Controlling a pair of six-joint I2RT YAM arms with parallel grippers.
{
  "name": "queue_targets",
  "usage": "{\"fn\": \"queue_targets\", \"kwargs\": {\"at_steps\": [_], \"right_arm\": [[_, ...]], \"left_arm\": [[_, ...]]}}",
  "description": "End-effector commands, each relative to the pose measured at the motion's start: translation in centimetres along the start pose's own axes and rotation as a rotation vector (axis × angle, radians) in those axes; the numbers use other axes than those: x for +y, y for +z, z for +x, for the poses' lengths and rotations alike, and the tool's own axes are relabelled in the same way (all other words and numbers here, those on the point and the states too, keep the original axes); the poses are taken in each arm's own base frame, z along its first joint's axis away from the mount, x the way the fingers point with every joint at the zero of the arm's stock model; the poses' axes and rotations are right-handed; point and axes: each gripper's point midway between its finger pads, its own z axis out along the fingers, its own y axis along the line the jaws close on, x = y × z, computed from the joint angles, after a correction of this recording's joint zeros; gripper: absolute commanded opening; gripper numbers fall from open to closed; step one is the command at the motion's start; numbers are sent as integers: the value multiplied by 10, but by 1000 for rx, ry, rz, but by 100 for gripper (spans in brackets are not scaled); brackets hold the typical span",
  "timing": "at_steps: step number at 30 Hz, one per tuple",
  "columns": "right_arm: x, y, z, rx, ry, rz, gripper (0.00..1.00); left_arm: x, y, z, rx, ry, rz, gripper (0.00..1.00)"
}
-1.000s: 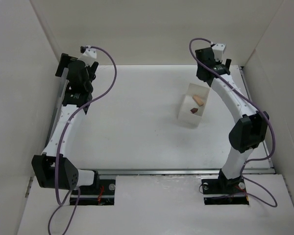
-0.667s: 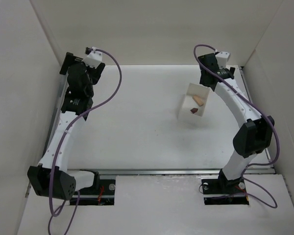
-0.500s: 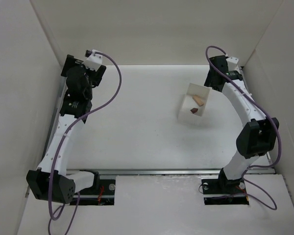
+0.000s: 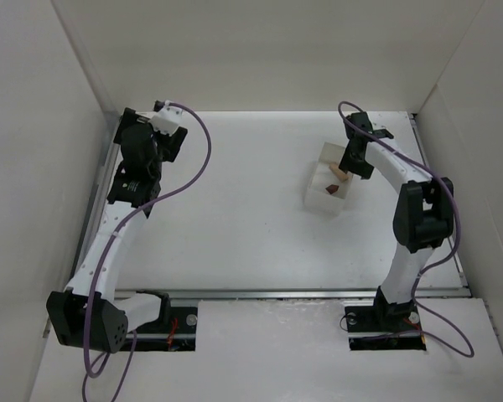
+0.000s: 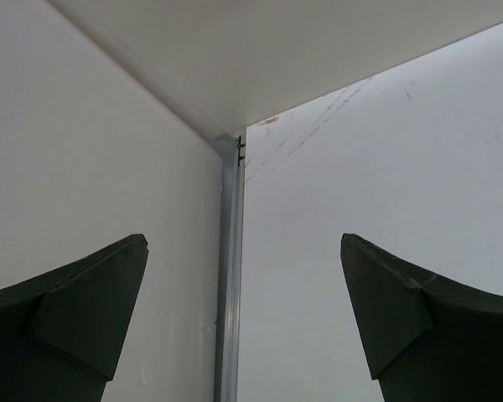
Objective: Build the wood block tower
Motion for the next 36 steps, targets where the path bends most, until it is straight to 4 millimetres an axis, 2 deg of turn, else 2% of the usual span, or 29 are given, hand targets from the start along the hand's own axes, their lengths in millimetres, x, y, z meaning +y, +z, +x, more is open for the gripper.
{"fn": "queue_targets", "kwargs": {"at_steps": [1,4,6,8,9,11,14,15,17,19,20,21,23,24,25,27,28,30,32,34,35,36], "right_arm": [[6,13,4,8,23,10,56],[3,26,11,35,27,32,46],[3,32,15,49,20,42,33],[5,32,12,48,20,41,16],[5,30,14,43,7,56,0],[7,25,9,21,-1,67,0],[-14,9,-8,-69,-35,206,0],[-16,5,-9,-61,-41,213,0],[-36,-9,-18,-117,-74,370,0],[-48,-10,-19,-143,-112,494,0],[-59,-18,-27,-202,-145,592,0],[-60,-27,-26,-209,-206,645,0],[-60,-28,-26,-259,-275,741,0],[-55,-34,-19,-248,-350,766,0],[-46,-33,-21,-272,-366,772,0],[-30,-26,-10,-279,-478,793,0],[-18,-26,-2,-290,-512,778,0],[-3,-15,16,-248,-581,760,0],[17,-16,29,-260,-650,740,0],[34,-22,31,-286,-693,720,0],[55,-33,31,-308,-683,663,0],[64,-39,31,-317,-682,635,4]], "left_arm": [[6,-9,-8,-51,-22,-26,100],[5,-10,-6,-60,-26,-31,100],[5,-10,-6,-60,-26,-31,100],[5,-10,-6,-60,-26,-31,100],[5,-10,-6,-60,-26,-31,100],[5,-10,-6,-60,-26,-31,100],[3,-10,-2,-52,-23,-26,100],[3,-10,-2,-52,-23,-26,100],[5,-12,-4,-60,-26,-31,100],[5,-12,-4,-60,-26,-31,100],[5,-12,-4,-60,-26,-31,100],[6,-12,-4,-55,-17,-39,100],[7,-12,-6,-62,-19,-43,100],[9,-12,-5,-57,-20,-52,100],[7,-12,-1,-49,-8,-48,100],[12,-14,-4,-60,-14,-67,100],[10,-14,-1,-52,-2,-63,100],[11,-15,-1,-61,-6,-68,100],[11,-15,-1,-61,-6,-68,100],[11,-15,-1,-61,-6,-68,100],[11,-15,-1,-61,-6,-68,100],[11,-15,-1,-61,-6,-68,100]]}}
